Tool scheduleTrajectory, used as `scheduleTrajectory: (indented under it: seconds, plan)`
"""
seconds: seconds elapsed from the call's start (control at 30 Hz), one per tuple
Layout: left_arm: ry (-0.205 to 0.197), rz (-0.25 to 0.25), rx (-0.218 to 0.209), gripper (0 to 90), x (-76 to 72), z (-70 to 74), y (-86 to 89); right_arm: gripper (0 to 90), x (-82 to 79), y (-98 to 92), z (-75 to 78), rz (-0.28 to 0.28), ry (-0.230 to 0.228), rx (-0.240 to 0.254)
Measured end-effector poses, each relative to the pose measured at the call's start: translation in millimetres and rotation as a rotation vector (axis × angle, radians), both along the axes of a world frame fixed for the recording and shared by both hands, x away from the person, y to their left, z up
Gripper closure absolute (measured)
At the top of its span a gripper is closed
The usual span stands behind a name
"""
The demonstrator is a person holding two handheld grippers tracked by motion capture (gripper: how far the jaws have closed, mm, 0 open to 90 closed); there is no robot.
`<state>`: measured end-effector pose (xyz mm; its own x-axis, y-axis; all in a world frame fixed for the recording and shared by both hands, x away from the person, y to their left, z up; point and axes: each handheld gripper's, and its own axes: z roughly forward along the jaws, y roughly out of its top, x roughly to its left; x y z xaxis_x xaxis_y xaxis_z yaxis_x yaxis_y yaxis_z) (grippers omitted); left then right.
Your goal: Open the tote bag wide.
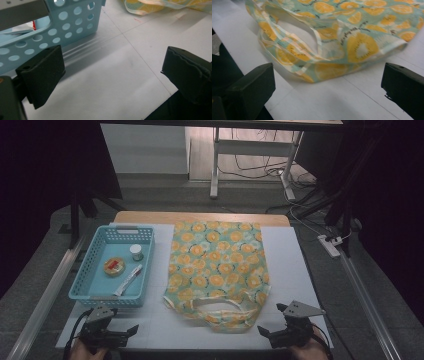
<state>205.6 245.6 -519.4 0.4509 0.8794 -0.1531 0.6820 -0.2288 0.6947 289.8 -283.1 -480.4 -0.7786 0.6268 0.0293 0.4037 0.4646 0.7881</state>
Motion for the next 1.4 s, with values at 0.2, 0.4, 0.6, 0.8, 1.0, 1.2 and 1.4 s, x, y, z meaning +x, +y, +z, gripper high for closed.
scheduleTrajectory:
  seconds: [0.2,0.4,0.6,0.8,1.0,1.2,1.4]
  plan:
    - [-0.001,-0.014,0.016,4.4,0.2,0.0,-2.1,0.0,2.0,10.1,-0.1,0.03,0.02,-0.009]
    - [0.0,-0.029,0.015,4.6,0.2,0.0,-2.7,0.0,3.8,22.8,-0.5,0.067,0.034,-0.019]
    - [-0.004,-0.039,0.025,4.4,-0.5,0.2,-3.8,0.0,9.2,38.9,2.1,0.111,0.038,-0.026]
    - [-0.008,-0.043,0.026,4.0,-0.6,0.3,-4.1,0.0,14.9,53.9,-2.2,0.15,0.061,-0.051]
    - [-0.01,-0.04,0.018,3.9,-1.2,0.5,-2.8,0.0,18.4,63.2,-4.5,0.177,0.064,-0.074]
    - [-0.009,-0.039,0.009,3.9,-1.2,0.3,-2.1,0.0,24.7,77.8,-6.4,0.209,0.067,-0.095]
    - [-0.008,-0.039,0.006,3.9,-0.9,0.2,-1.8,0.0,32.4,90.3,-9.6,0.231,0.065,-0.113]
